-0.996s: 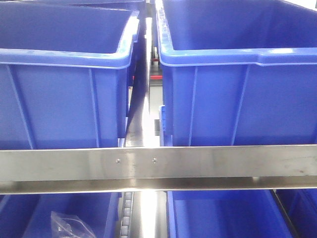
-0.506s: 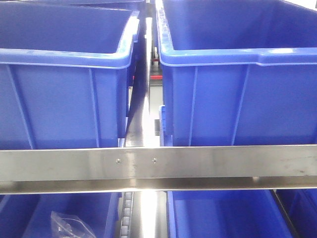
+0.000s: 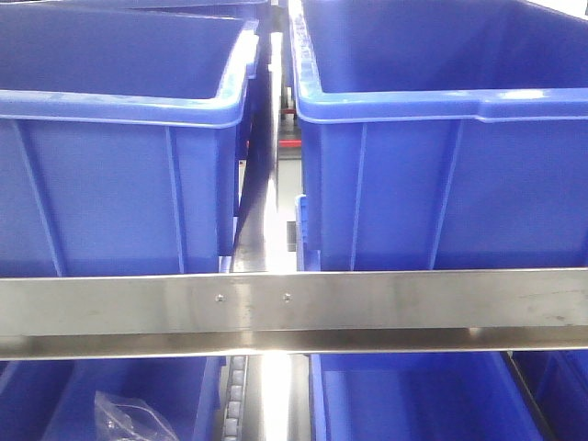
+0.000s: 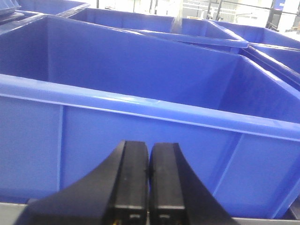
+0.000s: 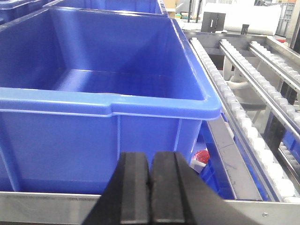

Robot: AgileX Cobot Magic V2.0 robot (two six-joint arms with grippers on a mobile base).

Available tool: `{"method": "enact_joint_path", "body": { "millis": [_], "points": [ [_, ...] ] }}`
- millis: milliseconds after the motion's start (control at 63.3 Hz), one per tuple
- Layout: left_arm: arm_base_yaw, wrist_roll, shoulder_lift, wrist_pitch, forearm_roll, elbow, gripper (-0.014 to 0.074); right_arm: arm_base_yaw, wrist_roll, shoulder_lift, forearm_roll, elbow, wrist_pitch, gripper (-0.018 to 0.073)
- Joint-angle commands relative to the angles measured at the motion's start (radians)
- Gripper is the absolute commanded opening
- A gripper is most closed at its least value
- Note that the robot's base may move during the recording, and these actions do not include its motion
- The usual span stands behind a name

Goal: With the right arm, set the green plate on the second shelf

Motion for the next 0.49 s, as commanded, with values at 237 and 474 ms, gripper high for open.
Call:
{"method": "enact_joint_path", "body": {
  "millis": [237,474],
  "points": [
    [-0.007,-0.003,-0.016,-0.087,-0.008,0.041,0.013,0.0,-0.006,-0.01,0.002,-0.017,-0.092,0.0055],
    [-0.007,-0.003,-0.016,-0.087,-0.008,0.041,0.013,0.0,-0.006,-0.01,0.002,-0.017,-0.092,0.0055]
  ]
}}
